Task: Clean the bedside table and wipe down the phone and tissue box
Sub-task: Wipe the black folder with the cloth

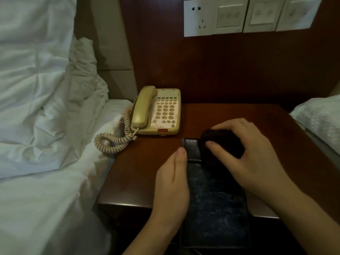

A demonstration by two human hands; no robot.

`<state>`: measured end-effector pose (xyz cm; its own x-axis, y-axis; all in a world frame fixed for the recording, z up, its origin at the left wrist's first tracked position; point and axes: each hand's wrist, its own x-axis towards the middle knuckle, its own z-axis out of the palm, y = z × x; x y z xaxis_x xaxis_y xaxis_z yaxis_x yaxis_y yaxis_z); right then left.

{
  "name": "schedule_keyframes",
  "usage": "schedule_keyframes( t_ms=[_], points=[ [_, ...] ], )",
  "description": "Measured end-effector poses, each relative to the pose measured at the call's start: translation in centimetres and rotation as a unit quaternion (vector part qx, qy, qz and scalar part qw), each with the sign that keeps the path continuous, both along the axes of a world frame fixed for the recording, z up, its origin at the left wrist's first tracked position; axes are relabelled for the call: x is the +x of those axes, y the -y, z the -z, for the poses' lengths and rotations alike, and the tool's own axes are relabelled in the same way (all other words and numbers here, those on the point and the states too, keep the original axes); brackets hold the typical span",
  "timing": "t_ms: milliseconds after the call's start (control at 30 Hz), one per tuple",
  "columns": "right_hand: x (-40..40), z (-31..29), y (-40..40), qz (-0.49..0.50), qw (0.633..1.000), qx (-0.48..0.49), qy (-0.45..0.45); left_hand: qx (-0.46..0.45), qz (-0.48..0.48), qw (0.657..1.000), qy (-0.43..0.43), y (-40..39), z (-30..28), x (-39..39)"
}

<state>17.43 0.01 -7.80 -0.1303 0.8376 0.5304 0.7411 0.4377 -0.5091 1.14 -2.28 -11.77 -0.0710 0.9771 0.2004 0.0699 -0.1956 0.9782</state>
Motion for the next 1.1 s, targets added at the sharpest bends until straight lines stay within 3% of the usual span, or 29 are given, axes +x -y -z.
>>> schedule_keyframes(
  t_ms=[200, 433, 567, 700, 933, 1100],
  points=[
    [-1.8, 0.5, 0.3, -0.025, 1.0, -0.005, -0.002, 0.036, 0.002, 0.996, -0.08, -0.3, 0.4, 0.5],
    [0.0, -0.4, -0.6, -0.037, 0.999, -0.039, -0.007, 0.0, -0.043, 0.999, 0.002, 0.3, 0.3, 0.3],
    [2.2, 0.0, -0.7, -0.002, 0.998, -0.062, -0.024, 0.041, -0.055, 0.997, -0.021, -0.4, -0.2, -0.5],
    [-0.7, 0.1, 0.0, -0.047, 0.999, -0.019, -0.004, 0.054, -0.027, 0.996, -0.072, -0.2, -0.2, 0.3],
    [1.8, -0.1, -0.6, -0.025, 0.998, -0.046, -0.03, 0.06, -0.058, 0.996, -0.033, -0.1, -0.1, -0.3],
    [0.2, 0.5, -0.2, -0.02, 1.0, -0.015, -0.007, 0.069, -0.04, 0.995, -0.068, -0.3, 0.0, 0.5]
  ],
)
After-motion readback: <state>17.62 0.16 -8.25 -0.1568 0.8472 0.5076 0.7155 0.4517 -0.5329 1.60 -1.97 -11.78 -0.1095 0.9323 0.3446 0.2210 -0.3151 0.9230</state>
